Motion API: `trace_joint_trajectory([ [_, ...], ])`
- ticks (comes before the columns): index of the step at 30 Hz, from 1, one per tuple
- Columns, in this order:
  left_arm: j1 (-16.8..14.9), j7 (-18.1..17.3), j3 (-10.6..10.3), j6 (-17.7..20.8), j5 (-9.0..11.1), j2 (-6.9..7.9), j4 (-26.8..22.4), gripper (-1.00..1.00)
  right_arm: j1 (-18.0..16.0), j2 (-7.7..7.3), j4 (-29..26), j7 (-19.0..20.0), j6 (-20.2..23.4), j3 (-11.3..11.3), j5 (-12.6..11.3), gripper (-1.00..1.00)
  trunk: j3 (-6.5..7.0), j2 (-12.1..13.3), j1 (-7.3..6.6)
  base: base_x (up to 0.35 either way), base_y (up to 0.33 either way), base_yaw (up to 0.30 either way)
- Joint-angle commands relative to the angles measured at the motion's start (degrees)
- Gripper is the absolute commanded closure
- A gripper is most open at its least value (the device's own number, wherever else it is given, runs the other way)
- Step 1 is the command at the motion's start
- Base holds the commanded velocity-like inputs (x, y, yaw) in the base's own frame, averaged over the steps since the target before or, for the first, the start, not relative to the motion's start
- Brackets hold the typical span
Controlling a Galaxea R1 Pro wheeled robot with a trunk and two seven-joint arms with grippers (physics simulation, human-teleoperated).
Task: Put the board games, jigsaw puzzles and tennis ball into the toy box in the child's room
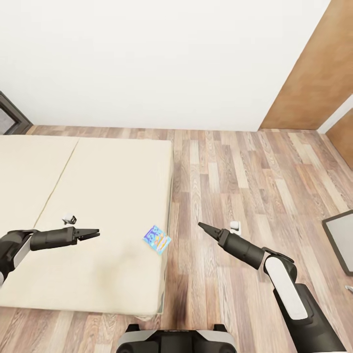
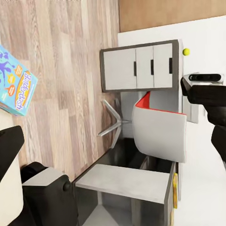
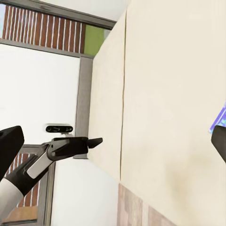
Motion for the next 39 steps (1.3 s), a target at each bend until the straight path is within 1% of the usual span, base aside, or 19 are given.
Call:
trace_joint_trajectory([
  [1, 0.0, -0.2, -0.4, 0.6, 0.3, 0.05, 0.0, -1.0, 0.0, -0.02, 0.0, 0.0, 0.2, 0.0, -0.1, -1.0, 0.02, -0.1, 0.04, 0.0, 0.0, 0.0],
  [39, 0.1, -0.1, -0.4, 0.6, 0.3, -0.06, 0.0, -1.0, 0.0, -0.09, 0.0, 0.0, 0.2, 0.0, 0.0, -1.0, 3.56, -0.1, 0.04, 0.0, 0.0, 0.0],
])
